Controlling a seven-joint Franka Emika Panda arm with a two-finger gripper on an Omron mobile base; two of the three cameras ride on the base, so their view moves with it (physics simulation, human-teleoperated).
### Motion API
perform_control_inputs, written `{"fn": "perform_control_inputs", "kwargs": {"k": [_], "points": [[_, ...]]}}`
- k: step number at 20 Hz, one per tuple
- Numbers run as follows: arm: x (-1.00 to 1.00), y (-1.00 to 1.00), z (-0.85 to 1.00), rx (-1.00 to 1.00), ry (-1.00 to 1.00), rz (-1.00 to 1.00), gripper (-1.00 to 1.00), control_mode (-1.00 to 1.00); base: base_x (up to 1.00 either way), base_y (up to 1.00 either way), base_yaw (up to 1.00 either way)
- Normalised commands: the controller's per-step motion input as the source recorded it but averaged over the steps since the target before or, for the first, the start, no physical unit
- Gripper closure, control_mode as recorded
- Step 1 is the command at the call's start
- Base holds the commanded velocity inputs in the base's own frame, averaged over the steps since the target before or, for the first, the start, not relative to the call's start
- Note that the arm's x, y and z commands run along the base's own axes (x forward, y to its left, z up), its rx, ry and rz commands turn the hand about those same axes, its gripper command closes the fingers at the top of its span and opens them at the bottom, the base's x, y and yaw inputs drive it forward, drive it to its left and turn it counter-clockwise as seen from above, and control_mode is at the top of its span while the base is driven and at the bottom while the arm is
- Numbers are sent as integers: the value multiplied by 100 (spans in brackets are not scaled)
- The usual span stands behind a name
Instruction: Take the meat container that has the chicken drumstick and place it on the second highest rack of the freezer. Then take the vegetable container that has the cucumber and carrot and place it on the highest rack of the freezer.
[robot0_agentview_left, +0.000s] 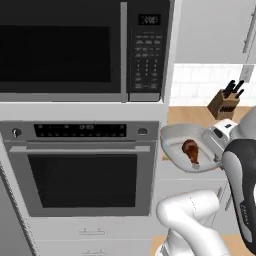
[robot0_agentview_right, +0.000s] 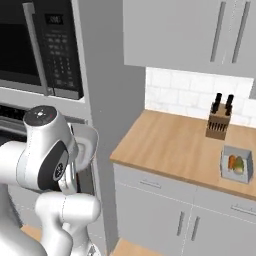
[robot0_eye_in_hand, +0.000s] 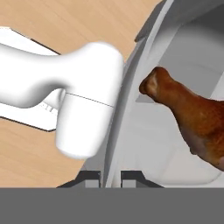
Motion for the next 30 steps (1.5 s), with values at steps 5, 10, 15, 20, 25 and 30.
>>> {"fn": "perform_control_inputs", "kwargs": {"k": [5, 10, 15, 20, 25, 30], "points": [[0, 0, 0, 0, 0, 0, 100, 100, -19, 95, 0], [0, 0, 0, 0, 0, 0, 100, 100, -47, 85, 2], [0, 0, 0, 0, 0, 0, 100, 100, -40, 83, 1], [0, 0, 0, 0, 0, 0, 100, 100, -31, 89, 0], [0, 0, 0, 0, 0, 0, 100, 100, -25, 90, 0], [0, 0, 0, 0, 0, 0, 100, 100, -14, 85, 0]]}}
